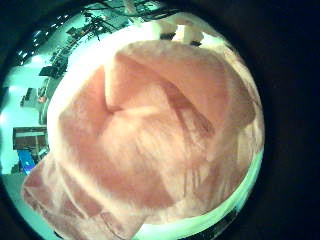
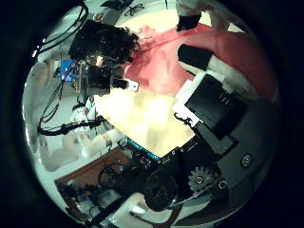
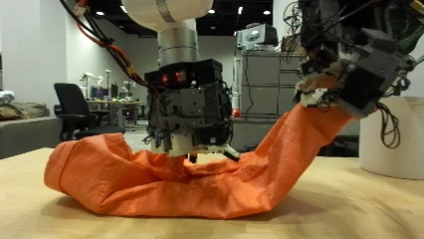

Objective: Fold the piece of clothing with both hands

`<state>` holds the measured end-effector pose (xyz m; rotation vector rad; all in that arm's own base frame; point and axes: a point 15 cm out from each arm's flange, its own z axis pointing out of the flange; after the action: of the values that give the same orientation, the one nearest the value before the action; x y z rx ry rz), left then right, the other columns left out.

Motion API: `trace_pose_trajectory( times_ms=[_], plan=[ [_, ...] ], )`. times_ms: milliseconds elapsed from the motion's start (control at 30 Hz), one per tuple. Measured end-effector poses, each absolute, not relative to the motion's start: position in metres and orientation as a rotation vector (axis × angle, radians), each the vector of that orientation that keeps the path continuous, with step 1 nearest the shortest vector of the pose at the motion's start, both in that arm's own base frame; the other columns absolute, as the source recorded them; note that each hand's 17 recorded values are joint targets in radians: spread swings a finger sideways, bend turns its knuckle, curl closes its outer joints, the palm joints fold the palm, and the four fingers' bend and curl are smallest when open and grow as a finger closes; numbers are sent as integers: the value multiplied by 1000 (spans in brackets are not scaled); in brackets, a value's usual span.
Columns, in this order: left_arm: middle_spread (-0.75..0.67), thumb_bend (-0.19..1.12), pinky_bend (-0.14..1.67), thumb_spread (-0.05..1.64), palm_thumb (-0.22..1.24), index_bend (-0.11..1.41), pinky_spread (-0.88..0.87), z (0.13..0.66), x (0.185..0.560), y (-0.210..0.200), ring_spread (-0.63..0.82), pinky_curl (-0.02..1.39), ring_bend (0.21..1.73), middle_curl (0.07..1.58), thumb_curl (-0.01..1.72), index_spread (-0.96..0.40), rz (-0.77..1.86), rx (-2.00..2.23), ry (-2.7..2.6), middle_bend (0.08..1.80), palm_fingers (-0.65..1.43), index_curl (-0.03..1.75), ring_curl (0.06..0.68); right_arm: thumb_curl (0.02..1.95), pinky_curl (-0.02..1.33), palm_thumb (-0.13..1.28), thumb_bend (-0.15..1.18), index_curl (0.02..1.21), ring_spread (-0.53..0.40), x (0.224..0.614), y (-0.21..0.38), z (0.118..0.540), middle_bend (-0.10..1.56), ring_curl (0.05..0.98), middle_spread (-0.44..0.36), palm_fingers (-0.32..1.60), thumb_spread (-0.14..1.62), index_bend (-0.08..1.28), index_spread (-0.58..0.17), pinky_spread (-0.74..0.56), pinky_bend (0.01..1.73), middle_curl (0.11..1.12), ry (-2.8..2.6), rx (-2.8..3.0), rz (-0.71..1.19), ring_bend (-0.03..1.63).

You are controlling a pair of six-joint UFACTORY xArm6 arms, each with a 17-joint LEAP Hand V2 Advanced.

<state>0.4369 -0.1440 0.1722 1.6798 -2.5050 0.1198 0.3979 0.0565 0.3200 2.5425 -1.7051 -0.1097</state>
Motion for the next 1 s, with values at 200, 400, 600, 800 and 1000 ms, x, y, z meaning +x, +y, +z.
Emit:
trace_pose_trajectory(
  times_ms=[200, 400, 600, 800, 1000],
  plan=[
    [381, -28, 262, 930, 42, 149, 563, 214, 425, -109, 588, 319, 410, 208, 299, 36, 209, 1731, -2516, 169, -64, 246, 217, 373, 405, 914, -23, 825, -365, 406, 92, 343, 777, 526, -347, 1075, 918, 307, -550, -729, 703, 692, -1660, 2603, -46, 933],
    [368, -29, 252, 921, 45, 157, 562, 235, 416, -40, 579, 318, 408, 216, 304, 40, 224, 1855, -2436, 174, -52, 256, 218, 374, 413, 914, -23, 853, -360, 418, 125, 360, 677, 526, -382, 1093, 918, 333, -562, -722, 741, 669, -1609, 2638, -35, 959],
    [362, -29, 249, 920, 45, 156, 562, 245, 407, 11, 575, 318, 407, 223, 306, 41, 228, 1935, -2387, 175, -50, 263, 218, 361, 412, 848, -46, 849, -323, 431, 113, 342, 715, 535, -355, 413, 921, 199, -502, -547, 583, 717, -1606, 2563, -98, 821],
    [355, -29, 250, 920, 45, 155, 561, 261, 405, 24, 573, 319, 406, 229, 306, 36, 248, 1965, -2390, 175, -45, 267, 219, 335, 357, 734, -49, 703, -99, 450, 44, 303, 498, 402, -231, 74, 928, 169, -411, -129, 515, 597, -1676, 2386, -126, 543],
    [347, -29, 249, 907, 46, 157, 561, 276, 408, 45, 572, 320, 406, 235, 308, 34, 263, 2008, -2369, 175, -42, 272, 220, 314, 315, 647, -40, 564, 24, 455, 16, 273, 363, 327, -123, 50, 925, 161, -339, 99, 469, 494, -1665, 2303, -158, 452]
  ],
)
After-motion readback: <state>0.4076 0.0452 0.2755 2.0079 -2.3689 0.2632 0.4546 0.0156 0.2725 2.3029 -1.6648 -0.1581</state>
